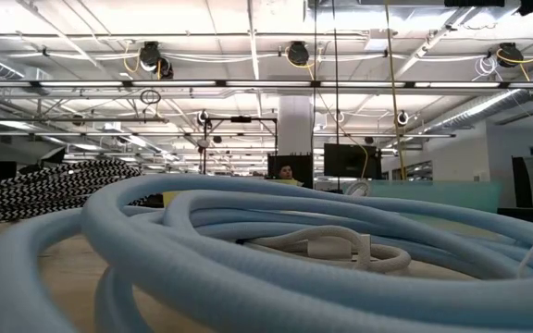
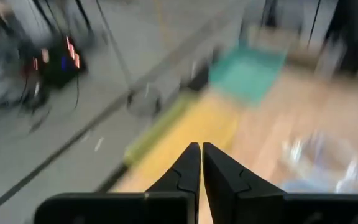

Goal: Pick & Place USB Port
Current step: Put the top gray charger cable into the green bin

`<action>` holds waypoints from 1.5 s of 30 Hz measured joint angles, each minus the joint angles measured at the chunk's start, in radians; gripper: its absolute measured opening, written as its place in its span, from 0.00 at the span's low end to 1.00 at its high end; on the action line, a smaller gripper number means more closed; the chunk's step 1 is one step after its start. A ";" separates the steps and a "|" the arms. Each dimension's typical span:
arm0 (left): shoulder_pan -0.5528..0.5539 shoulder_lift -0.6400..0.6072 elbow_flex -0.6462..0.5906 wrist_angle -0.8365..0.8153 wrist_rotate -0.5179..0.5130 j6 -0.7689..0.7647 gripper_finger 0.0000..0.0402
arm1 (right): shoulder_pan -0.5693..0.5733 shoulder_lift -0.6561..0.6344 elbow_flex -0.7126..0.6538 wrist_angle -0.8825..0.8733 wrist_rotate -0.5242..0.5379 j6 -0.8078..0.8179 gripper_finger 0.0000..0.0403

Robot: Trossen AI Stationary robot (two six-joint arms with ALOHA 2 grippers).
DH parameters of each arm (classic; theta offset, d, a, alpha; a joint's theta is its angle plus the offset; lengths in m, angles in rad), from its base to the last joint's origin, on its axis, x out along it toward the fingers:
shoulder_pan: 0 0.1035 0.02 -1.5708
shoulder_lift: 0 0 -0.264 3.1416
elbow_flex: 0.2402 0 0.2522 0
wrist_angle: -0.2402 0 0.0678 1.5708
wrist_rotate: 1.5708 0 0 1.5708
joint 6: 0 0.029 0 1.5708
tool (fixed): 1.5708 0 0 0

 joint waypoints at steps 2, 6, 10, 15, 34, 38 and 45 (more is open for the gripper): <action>0.030 0.060 0.005 -0.084 0.049 0.008 0.06 | 0.012 0.024 0.000 0.014 -0.008 0.028 0.01; 0.085 0.146 0.004 -0.157 0.141 0.052 0.06 | 0.015 0.078 0.000 0.136 -0.006 -0.026 0.01; 0.136 0.182 0.004 -0.137 0.192 0.103 0.06 | 0.015 0.134 0.026 0.256 -0.009 -0.115 0.01; 0.208 0.173 0.004 -0.076 0.234 0.115 0.06 | 0.013 0.224 0.146 0.228 -0.182 -0.133 0.01; 0.252 0.160 -0.041 -0.008 0.372 0.048 0.06 | -0.847 0.734 0.737 -0.958 -1.628 0.609 0.01; 0.216 0.160 -0.086 0.009 0.411 0.026 0.06 | -0.917 0.828 0.661 -0.980 -1.799 0.624 0.01; 0.112 0.160 -0.186 0.035 0.445 -0.047 0.06 | -0.877 0.877 0.445 -0.424 -2.084 0.757 0.01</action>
